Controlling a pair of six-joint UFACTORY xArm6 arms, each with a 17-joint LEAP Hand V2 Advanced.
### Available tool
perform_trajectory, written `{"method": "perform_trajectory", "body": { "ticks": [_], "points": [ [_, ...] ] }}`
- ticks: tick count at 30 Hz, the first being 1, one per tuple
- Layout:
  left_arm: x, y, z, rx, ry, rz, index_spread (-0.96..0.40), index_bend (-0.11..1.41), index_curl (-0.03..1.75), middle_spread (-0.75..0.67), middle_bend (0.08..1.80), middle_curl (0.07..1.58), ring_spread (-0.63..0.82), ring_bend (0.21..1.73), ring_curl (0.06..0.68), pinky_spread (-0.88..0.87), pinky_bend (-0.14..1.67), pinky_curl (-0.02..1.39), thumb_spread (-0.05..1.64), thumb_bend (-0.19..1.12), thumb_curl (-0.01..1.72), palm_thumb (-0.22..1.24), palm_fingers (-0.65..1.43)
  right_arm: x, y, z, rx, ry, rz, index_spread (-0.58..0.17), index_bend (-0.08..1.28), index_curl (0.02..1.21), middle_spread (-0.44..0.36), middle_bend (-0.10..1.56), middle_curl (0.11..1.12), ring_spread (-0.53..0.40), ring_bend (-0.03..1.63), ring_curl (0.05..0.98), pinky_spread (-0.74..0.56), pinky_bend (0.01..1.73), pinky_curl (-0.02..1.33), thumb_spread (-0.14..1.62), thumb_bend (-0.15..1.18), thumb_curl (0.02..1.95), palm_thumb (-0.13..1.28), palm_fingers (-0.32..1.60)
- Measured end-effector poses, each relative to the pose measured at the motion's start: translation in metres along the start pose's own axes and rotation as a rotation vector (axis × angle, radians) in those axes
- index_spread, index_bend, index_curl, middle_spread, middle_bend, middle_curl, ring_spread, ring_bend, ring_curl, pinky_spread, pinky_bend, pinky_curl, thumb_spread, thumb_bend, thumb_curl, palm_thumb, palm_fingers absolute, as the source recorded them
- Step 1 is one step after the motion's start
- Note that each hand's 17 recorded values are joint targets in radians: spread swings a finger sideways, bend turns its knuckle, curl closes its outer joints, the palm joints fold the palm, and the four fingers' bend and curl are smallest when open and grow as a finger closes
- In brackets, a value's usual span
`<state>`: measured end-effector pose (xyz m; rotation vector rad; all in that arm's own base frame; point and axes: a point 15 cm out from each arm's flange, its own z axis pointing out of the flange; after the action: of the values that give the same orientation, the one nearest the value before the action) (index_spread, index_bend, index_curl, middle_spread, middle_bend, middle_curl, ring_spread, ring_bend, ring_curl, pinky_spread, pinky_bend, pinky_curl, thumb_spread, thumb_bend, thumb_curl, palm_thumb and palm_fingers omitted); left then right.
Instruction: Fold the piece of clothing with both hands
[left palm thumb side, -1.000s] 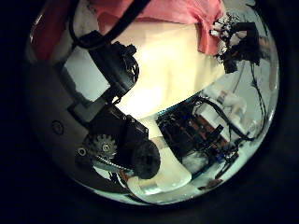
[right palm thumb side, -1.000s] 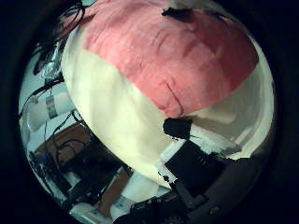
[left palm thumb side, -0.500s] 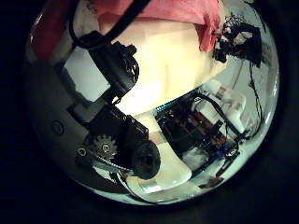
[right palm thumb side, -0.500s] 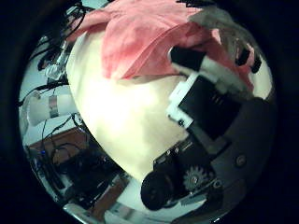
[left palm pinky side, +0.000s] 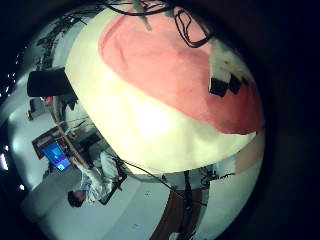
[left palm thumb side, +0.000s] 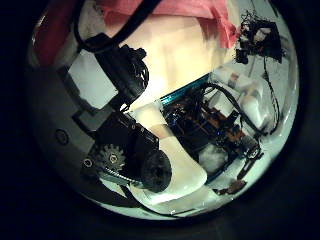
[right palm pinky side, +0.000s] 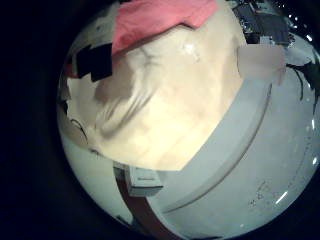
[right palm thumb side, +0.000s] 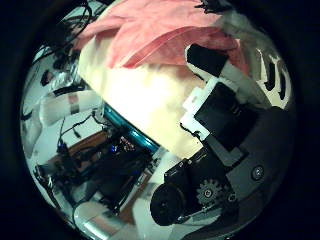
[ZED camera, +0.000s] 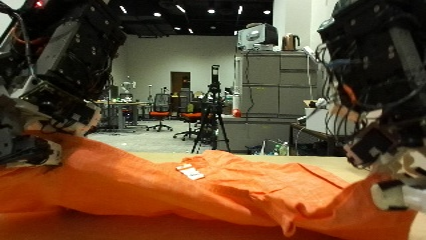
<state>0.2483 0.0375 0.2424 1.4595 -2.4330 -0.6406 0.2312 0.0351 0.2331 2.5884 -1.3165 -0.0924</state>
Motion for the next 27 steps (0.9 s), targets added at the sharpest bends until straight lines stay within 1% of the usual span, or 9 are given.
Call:
{"method": "perform_trajectory", "body": {
  "ticks": [2,3,11,14,16,19,25,27],
  "points": [
    [0.005,0.005,-0.003,0.003,0.010,0.014,-0.56,0.15,0.82,-0.50,1.06,0.63,-0.59,0.83,0.449,-0.79,0.81,0.48,1.53,0.24,0.72,0.78,1.05,-0.002,0.008,-0.012,-0.001,-0.003,0.000,-0.301,1.00,0.93,-0.183,1.18,0.87,-0.289,1.24,0.803,-0.32,1.15,0.88,1.05,0.01,0.68,1.23,1.03],
    [0.006,0.007,-0.004,0.003,0.011,0.015,-0.56,0.15,0.82,-0.50,1.06,0.63,-0.59,0.83,0.449,-0.79,0.81,0.48,1.53,0.24,0.72,0.78,1.05,-0.003,0.008,-0.024,0.018,0.000,0.000,-0.299,1.00,0.93,-0.181,1.18,0.87,-0.288,1.24,0.807,-0.32,1.14,0.89,1.05,0.01,0.69,1.23,1.03],
    [0.005,0.024,-0.015,-0.010,0.018,0.011,-0.56,0.15,0.82,-0.50,1.06,0.63,-0.59,0.83,0.449,-0.79,0.81,0.48,1.52,0.24,0.71,0.78,1.05,0.001,-0.004,-0.074,0.141,0.015,0.020,-0.292,1.01,0.94,-0.173,1.18,0.88,-0.287,1.24,0.823,-0.32,1.13,0.93,1.06,0.00,0.73,1.22,1.03],
    [0.001,0.029,-0.020,-0.009,0.020,-0.004,-0.56,0.15,0.82,-0.50,1.06,0.63,-0.59,0.83,0.449,-0.79,0.81,0.48,1.52,0.24,0.71,0.78,1.05,0.009,-0.017,-0.100,0.208,0.032,0.034,-0.289,1.01,0.94,-0.170,1.18,0.89,-0.288,1.23,0.828,-0.32,1.12,0.94,1.05,0.00,0.75,1.22,1.03],
    [-0.005,0.032,-0.021,-0.008,0.017,-0.019,-0.56,0.15,0.82,-0.50,1.06,0.63,-0.59,0.83,0.449,-0.79,0.81,0.48,1.52,0.24,0.71,0.78,1.05,0.015,-0.027,-0.112,0.232,0.039,0.042,-0.287,1.01,0.94,-0.168,1.18,0.89,-0.286,1.23,0.832,-0.32,1.12,0.95,1.05,0.00,0.76,1.22,1.03],
    [-0.017,0.036,-0.024,-0.005,0.018,-0.052,-0.56,0.15,0.82,-0.50,1.06,0.63,-0.59,0.83,0.449,-0.79,0.81,0.48,1.52,0.24,0.71,0.78,1.05,0.024,-0.043,-0.130,0.253,0.045,0.051,-0.285,1.01,0.94,-0.167,1.18,0.89,-0.285,1.23,0.836,-0.32,1.11,0.96,1.05,0.00,0.78,1.22,1.03],
    [-0.030,0.033,-0.030,-0.001,0.032,-0.080,-0.56,0.15,0.82,-0.51,1.06,0.63,-0.59,0.83,0.449,-0.79,0.81,0.48,1.52,0.24,0.70,0.78,1.05,0.036,-0.081,-0.161,0.296,0.050,0.055,-0.284,1.01,0.94,-0.165,1.18,0.89,-0.286,1.23,0.849,-0.32,1.10,0.99,1.05,-0.01,0.80,1.22,1.03],
    [-0.036,0.030,-0.032,0.002,0.041,-0.093,-0.56,0.15,0.82,-0.51,1.06,0.63,-0.59,0.83,0.449,-0.79,0.80,0.48,1.52,0.24,0.70,0.77,1.05,0.038,-0.101,-0.173,0.319,0.051,0.049,-0.284,1.01,0.94,-0.164,1.18,0.89,-0.286,1.23,0.852,-0.32,1.10,1.00,1.05,-0.01,0.81,1.22,1.03]
  ]
}}
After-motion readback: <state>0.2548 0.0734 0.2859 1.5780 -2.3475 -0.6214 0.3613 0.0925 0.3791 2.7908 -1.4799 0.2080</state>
